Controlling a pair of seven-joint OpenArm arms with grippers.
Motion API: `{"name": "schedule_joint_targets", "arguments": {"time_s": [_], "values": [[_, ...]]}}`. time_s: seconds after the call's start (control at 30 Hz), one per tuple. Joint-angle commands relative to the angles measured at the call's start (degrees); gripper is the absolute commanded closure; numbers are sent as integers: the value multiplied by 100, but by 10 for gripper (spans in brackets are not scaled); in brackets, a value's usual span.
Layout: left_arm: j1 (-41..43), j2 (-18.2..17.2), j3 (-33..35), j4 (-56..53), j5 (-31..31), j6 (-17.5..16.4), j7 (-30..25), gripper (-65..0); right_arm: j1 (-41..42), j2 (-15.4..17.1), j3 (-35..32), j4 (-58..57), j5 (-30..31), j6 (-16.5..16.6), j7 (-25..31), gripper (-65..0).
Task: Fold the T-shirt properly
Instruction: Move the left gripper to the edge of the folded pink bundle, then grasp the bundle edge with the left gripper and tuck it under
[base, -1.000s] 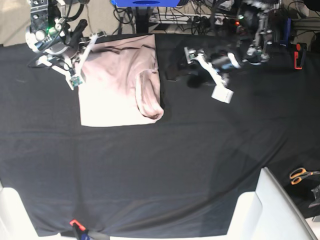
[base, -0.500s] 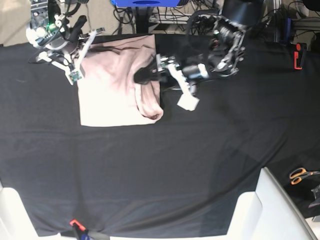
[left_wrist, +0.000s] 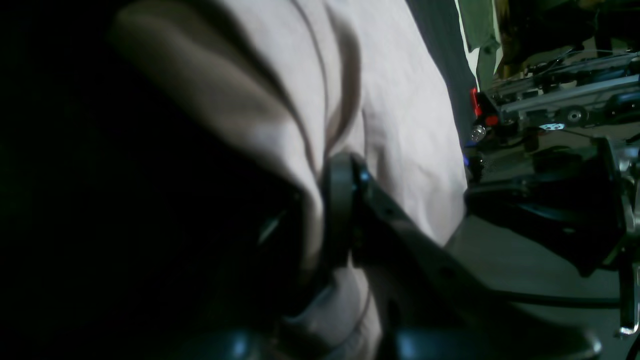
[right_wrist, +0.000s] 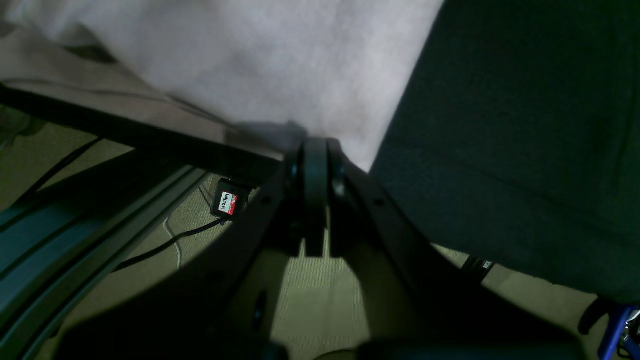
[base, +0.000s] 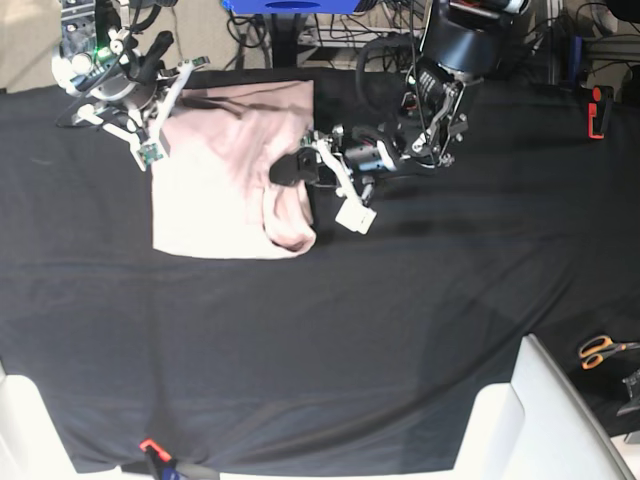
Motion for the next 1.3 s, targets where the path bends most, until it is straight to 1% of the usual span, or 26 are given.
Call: {"name": "schedule_joint_targets", "arguments": {"time_s": [0.0, 0.07, 0.17, 0.23, 0.27, 0.37, 0.47, 0.53, 0.6, 0.73, 0.8, 0.87, 1.0, 1.1, 1.17, 1.27], "values": [[-73, 11, 21, -69, 55, 132, 155, 0, -4, 21, 18, 12, 26, 2, 48, 0], [-125, 11, 21, -25, 55, 132, 181, 0, 5, 21, 18, -67, 26, 2, 57, 0], [-160, -33, 21, 274, 55, 132, 559, 0, 5, 21, 18, -111, 26, 2, 57, 0], [-108, -183, 30, 704, 55, 136, 902, 0, 5, 21, 18, -129, 26, 2, 57, 0], [-90, -235, 30, 942, 55, 295, 1087, 0, 5, 21, 18, -129, 26, 2, 57, 0], [-11, -490, 39, 1478, 55, 532, 1535, 0, 31, 21, 18, -129, 26, 2, 57, 0], [-46, -816, 118, 1838, 55, 558, 2010, 0, 40, 12, 18, -129, 26, 2, 57, 0], [-240, -1106, 487, 1961, 55, 558, 2177, 0, 49, 4, 18, -129, 35, 2, 57, 0], [-494, -1334, 1032, 1926, 55, 558, 2177, 0, 49, -14, 18, -129, 35, 2, 57, 0], [-1048, -1651, 2140, 1918, 55, 567, 2177, 0, 84, -32, 18, -129, 44, 2, 57, 0], [-1365, -1774, 2553, 1918, 91, 743, 2177, 0, 84, -32, 18, -129, 44, 2, 57, 0], [-1664, -1818, 2904, 1918, 381, 954, 2177, 0, 84, -32, 18, -129, 44, 2, 57, 0], [-2147, -1747, 3652, 1715, 1365, 998, 2177, 0, 75, -40, 18, -129, 44, -7, 57, 0], [-2429, -1519, 4223, 1566, 2033, 998, 2150, 0, 75, -40, 18, -129, 44, -16, 57, 0], [-2516, -1369, 4399, 1548, 2420, 998, 2133, 0, 75, -40, 18, -129, 44, -16, 57, 0], [-2596, -1088, 4522, 1601, 3194, 998, 2124, 0, 84, -40, 18, -129, 44, -16, 48, 0]]}}
